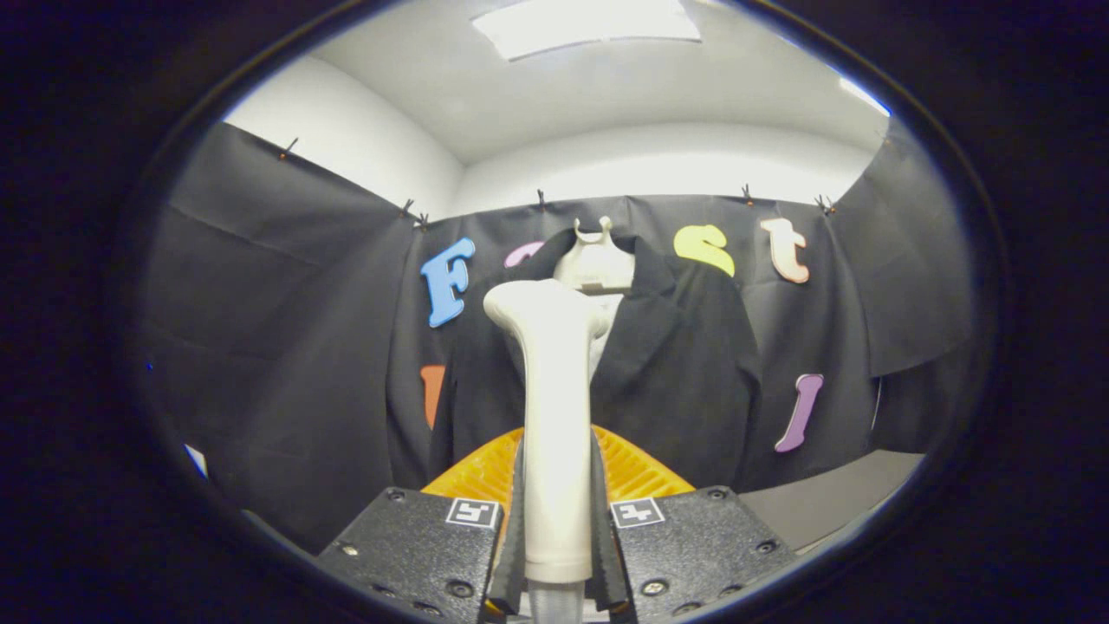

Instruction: Iron the clothes twice with a garment steamer, once on the left side and once on the right side.

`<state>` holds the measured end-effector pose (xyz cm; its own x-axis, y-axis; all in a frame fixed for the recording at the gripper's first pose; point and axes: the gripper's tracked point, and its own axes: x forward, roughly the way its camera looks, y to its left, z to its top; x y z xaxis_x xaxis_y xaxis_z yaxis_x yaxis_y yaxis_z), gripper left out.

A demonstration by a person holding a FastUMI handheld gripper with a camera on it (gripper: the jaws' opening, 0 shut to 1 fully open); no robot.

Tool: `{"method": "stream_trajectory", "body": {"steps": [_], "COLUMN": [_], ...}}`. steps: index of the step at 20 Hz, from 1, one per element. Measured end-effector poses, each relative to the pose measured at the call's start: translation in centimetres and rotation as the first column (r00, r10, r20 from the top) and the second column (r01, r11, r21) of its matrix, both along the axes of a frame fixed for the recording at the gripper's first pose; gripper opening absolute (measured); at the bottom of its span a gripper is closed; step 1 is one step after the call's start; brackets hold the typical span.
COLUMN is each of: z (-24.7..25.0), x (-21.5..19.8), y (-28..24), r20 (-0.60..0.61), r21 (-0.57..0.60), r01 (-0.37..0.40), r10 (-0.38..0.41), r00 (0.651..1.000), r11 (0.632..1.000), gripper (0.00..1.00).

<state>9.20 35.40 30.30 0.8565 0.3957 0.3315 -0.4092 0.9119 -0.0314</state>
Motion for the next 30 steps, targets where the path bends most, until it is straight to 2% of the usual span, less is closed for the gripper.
{"method": "stream_trajectory", "body": {"steps": [7,13,17,30], "z": [6.7,8.6,7.7,0.8], "x": [3.3,6.0,6.7,5.4], "y": [4.0,6.8,7.3,5.6], "r20": [0.078,0.085,0.08,-0.016], "r21": [0.019,0.0,-0.017,-0.08], "r01": [0.0,-0.005,0.027,0.038], "r10": [-0.002,0.005,-0.026,-0.039], "r00": [0.997,0.996,0.996,0.999], "r11": [1.0,1.0,0.999,0.996], "gripper": [0.34,0.34,0.34,0.34]}}
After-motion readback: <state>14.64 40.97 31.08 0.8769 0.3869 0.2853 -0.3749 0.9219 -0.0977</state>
